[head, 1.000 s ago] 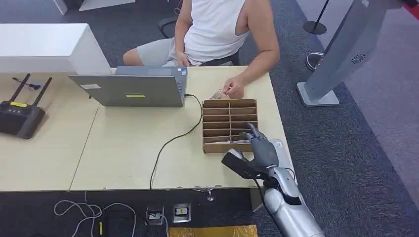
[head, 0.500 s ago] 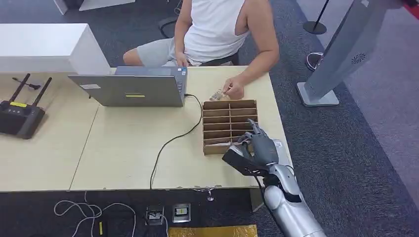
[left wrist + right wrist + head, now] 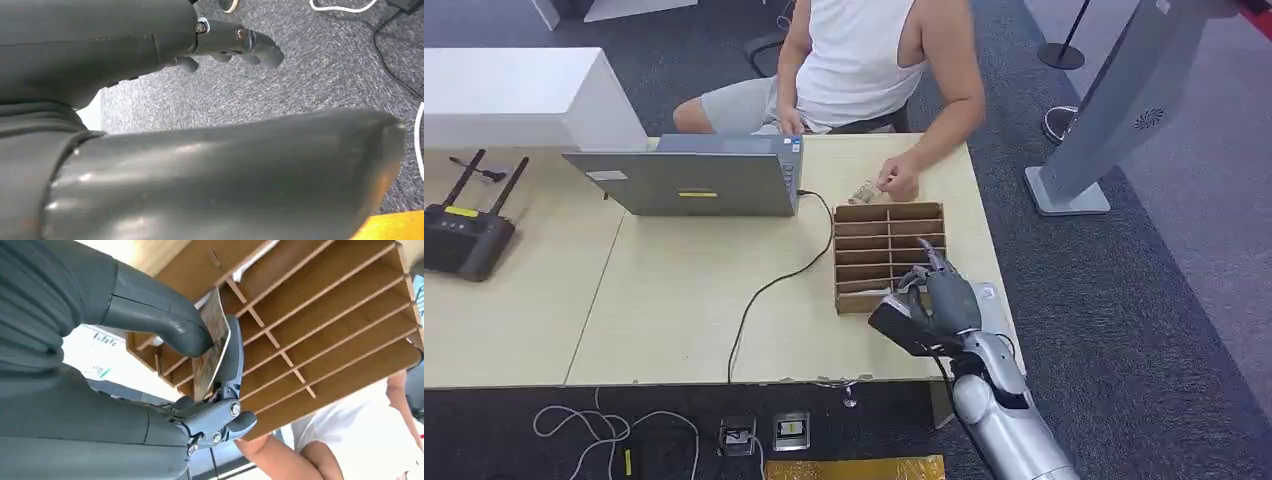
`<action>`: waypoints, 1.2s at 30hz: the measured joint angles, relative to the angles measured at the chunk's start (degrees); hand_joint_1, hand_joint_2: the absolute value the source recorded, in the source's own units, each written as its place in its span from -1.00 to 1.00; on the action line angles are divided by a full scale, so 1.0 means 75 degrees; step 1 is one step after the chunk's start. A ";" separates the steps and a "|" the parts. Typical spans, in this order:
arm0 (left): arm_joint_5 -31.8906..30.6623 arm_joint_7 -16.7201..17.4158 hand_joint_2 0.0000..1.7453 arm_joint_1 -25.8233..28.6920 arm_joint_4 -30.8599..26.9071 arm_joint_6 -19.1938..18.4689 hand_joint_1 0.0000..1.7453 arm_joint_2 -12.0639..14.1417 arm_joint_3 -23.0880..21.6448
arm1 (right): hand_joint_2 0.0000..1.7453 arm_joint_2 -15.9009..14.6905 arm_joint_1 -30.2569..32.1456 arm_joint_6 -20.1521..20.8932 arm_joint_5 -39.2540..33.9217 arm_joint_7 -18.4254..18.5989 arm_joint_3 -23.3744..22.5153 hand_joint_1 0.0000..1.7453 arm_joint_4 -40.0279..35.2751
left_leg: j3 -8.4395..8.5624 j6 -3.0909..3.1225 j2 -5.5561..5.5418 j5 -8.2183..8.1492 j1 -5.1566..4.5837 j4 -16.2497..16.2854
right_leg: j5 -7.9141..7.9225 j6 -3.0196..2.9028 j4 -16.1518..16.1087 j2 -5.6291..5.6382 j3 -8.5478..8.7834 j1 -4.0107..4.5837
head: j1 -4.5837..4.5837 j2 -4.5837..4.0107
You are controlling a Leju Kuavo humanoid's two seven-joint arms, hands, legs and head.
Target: Pass the card to the sensor for recognition and then transmit it.
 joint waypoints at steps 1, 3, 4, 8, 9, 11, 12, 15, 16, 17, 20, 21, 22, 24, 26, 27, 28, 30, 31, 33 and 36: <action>-0.0021 -0.0006 -1.00 0.0000 0.0000 0.0006 -1.00 -0.0006 0.0000 | 1.00 0.0000 -0.0054 -0.0036 0.0021 -0.0027 0.0000 1.00 -0.0003 | 0.0000 0.0000 0.0001 0.0000 0.0000 0.0000 | 0.0000 0.0000 0.0000 0.0001 0.0000 0.0000 | 0.0000 0.0000; -0.0041 -0.0032 -1.00 0.0000 0.0000 0.0006 -1.00 -0.0012 0.0000 | 1.00 0.0000 -0.0191 -0.0071 0.0032 -0.0047 -0.0003 1.00 -0.0003 | 0.0001 0.0000 0.0001 0.0000 0.0000 0.0000 | 0.0000 0.0000 0.0000 0.0001 0.0000 0.0000 | 0.0000 0.0000; -0.0070 -0.0064 -1.00 0.0000 0.0000 0.0012 -1.00 -0.0015 -0.0003 | 1.00 -0.0009 -0.0258 -0.0105 0.0067 -0.0082 -0.0006 1.00 -0.0006 | 0.0001 0.0000 0.0001 0.0001 0.0000 0.0001 | 0.0001 0.0000 0.0000 0.0000 0.0001 0.0000 | 0.0000 0.0000; -0.0181 -0.0102 -1.00 0.0002 0.0000 0.0038 -1.00 -0.0015 -0.0003 | 1.00 -0.0029 -0.0713 -0.0161 0.0204 -0.0149 -0.0126 1.00 -0.0137 | 0.0001 0.0000 0.0003 0.0002 -0.0001 0.0001 | 0.0006 0.0003 0.0002 0.0003 0.0002 -0.0001 | -0.0003 0.0000; -0.0199 -0.0122 -1.00 0.0002 0.0000 0.0056 -1.00 -0.0012 -0.0003 | 1.00 -0.0038 -0.0897 -0.0175 0.0242 -0.0178 -0.0184 1.00 -0.0186 | 0.0003 0.0000 0.0004 0.0003 -0.0001 0.0002 | 0.0006 0.0004 0.0002 0.0005 0.0003 -0.0001 | 0.0003 0.0000; -0.0237 -0.0143 -1.00 0.0001 0.0000 0.0061 -1.00 -0.0006 -0.0003 | 1.00 -0.0058 -0.1447 -0.0143 0.0295 -0.0248 -0.0289 1.00 -0.0227 | 0.0000 -0.0003 0.0007 0.0008 -0.0003 0.0002 | 0.0012 0.0001 0.0002 0.0008 -0.0005 -0.0003 | 0.0000 0.0000; -0.0260 -0.0146 -1.00 -0.0002 0.0000 0.0061 -1.00 -0.0003 -0.0003 | 1.00 -0.0070 -0.1821 -0.0097 0.0295 -0.0300 -0.0378 1.00 -0.0239 | -0.0002 -0.0001 0.0009 0.0013 -0.0004 0.0003 | 0.0015 -0.0001 0.0002 0.0009 -0.0010 -0.0004 | 0.0000 0.0000; -0.0298 -0.0149 -1.00 -0.0012 0.0000 0.0061 -1.00 0.0000 -0.0003 | 1.00 -0.0087 -0.2669 -0.0088 0.0303 -0.0391 -0.0566 1.00 -0.0250 | 0.0007 0.0000 0.0010 0.0015 -0.0002 0.0003 | 0.0015 -0.0001 0.0001 0.0004 0.0002 -0.0002 | 0.0006 0.0000; -0.0339 -0.0149 -1.00 -0.0014 0.0000 0.0056 -1.00 0.0000 -0.0003 | 1.00 -0.0093 -0.2851 -0.0111 0.0321 -0.0435 -0.0583 1.00 -0.0248 | 0.0004 0.0000 0.0010 0.0015 -0.0002 0.0003 | 0.0015 -0.0001 0.0001 0.0004 0.0000 -0.0002 | 0.0000 0.0000; -0.0365 -0.0149 -1.00 -0.0021 0.0000 0.0053 -1.00 0.0000 -0.0003 | 1.00 -0.0093 -0.3012 -0.0126 0.0330 -0.0464 -0.0592 1.00 -0.0233 | -0.0001 0.0000 0.0009 0.0015 -0.0002 0.0003 | 0.0015 -0.0001 0.0002 0.0004 -0.0004 -0.0002 | 0.0003 0.0000; -0.0443 -0.0149 -1.00 -0.0083 0.0000 0.0032 -1.00 0.0003 -0.0006 | 1.00 -0.0085 -0.3654 -0.0123 0.0338 -0.0531 -0.0688 1.00 -0.0067 | -0.0004 0.0000 0.0008 0.0015 -0.0002 0.0003 | 0.0015 -0.0001 0.0002 0.0004 -0.0004 -0.0002 | 0.0003 0.0000; -0.0469 -0.0149 -1.00 -0.0097 0.0000 0.0020 -1.00 0.0000 -0.0009 | 1.00 -0.0079 -0.3825 -0.0120 0.0353 -0.0563 -0.0697 1.00 0.0009 | -0.0004 0.0000 0.0007 0.0014 -0.0002 0.0002 | 0.0015 -0.0001 0.0002 0.0005 -0.0005 -0.0001 | 0.0000 0.0000; -0.0501 -0.0149 -1.00 -0.0109 0.0000 -0.0008 -1.00 0.0000 -0.0012 | 1.00 -0.0058 -0.3941 -0.0102 0.0399 -0.0592 -0.0697 1.00 0.0133 | -0.0005 0.0000 0.0007 0.0014 -0.0001 0.0002 | 0.0015 -0.0001 0.0002 0.0005 -0.0003 -0.0001 | 0.0003 0.0000; -0.0542 -0.0149 -1.00 -0.0137 0.0000 -0.0035 -1.00 0.0000 -0.0017 | 1.00 0.0008 -0.4143 -0.0151 0.0498 -0.0690 -0.0685 1.00 0.0434 | -0.0007 0.0000 0.0007 0.0014 -0.0001 0.0002 | 0.0015 -0.0001 0.0003 0.0005 -0.0005 -0.0001 | 0.0003 0.0000; -0.0577 -0.0149 -1.00 -0.0165 0.0000 -0.0055 -1.00 0.0011 -0.0017 | 1.00 0.0096 -0.4362 -0.0289 0.0575 -0.0793 -0.0667 1.00 0.0893 | -0.0007 0.0000 0.0005 0.0015 -0.0001 0.0002 | 0.0015 -0.0002 0.0003 0.0002 -0.0005 0.0000 | 0.0000 0.0000; -0.0592 -0.0149 -1.00 -0.0178 0.0000 -0.0081 -1.00 0.0017 -0.0023 | 1.00 0.0154 -0.4480 -0.0379 0.0598 -0.0840 -0.0662 1.00 0.1185 | -0.0007 0.0000 0.0004 0.0015 -0.0001 0.0002 | 0.0015 -0.0002 0.0003 0.0000 -0.0005 0.0000 | 0.0003 0.0000; -0.0598 -0.0149 -1.00 -0.0185 0.0000 -0.0099 -1.00 0.0023 -0.0029 | 1.00 0.0193 -0.4600 -0.0450 0.0618 -0.0863 -0.0659 1.00 0.1459 | -0.0006 -0.0001 0.0004 0.0015 -0.0001 0.0002 | 0.0015 -0.0002 0.0003 0.0000 -0.0004 0.0000 | 0.0000 0.0000; -0.0624 -0.0152 -1.00 -0.0202 0.0000 -0.0134 -1.00 0.0041 -0.0035 | 1.00 0.0283 -0.4754 -0.0537 0.0700 -0.0904 -0.0653 1.00 0.2047 | -0.0006 -0.0001 0.0003 0.0015 0.0000 0.0002 | 0.0015 -0.0002 0.0003 -0.0001 -0.0003 0.0001 | 0.0003 0.0000; -0.0670 -0.0152 -1.00 -0.0211 0.0000 -0.0160 -1.00 0.0055 -0.0038 | 1.00 0.0323 -0.4815 -0.0542 0.0769 -0.0878 -0.0641 1.00 0.2324 | -0.0006 -0.0001 0.0003 0.0015 0.0000 0.0002 | 0.0015 -0.0002 0.0003 -0.0001 -0.0004 0.0000 | 0.0000 0.0000; -0.0729 -0.0154 -1.00 -0.0240 0.0000 -0.0201 -1.00 0.0084 -0.0044 | 1.00 0.0370 -0.4912 -0.0540 0.0889 -0.0787 -0.0600 1.00 0.2799 | -0.0005 -0.0001 0.0002 0.0016 0.0000 0.0003 | 0.0015 -0.0002 0.0002 -0.0001 -0.0005 0.0001 | 0.0006 0.0000; -0.0837 -0.0154 -1.00 -0.0306 -0.0003 -0.0308 -1.00 0.0140 -0.0049 | 1.00 0.0379 -0.4953 -0.0557 0.1078 -0.0645 -0.0557 1.00 0.3374 | -0.0005 -0.0001 -0.0003 0.0015 0.0000 0.0003 | 0.0014 -0.0002 0.0002 -0.0009 -0.0004 0.0000 | 0.0003 0.0000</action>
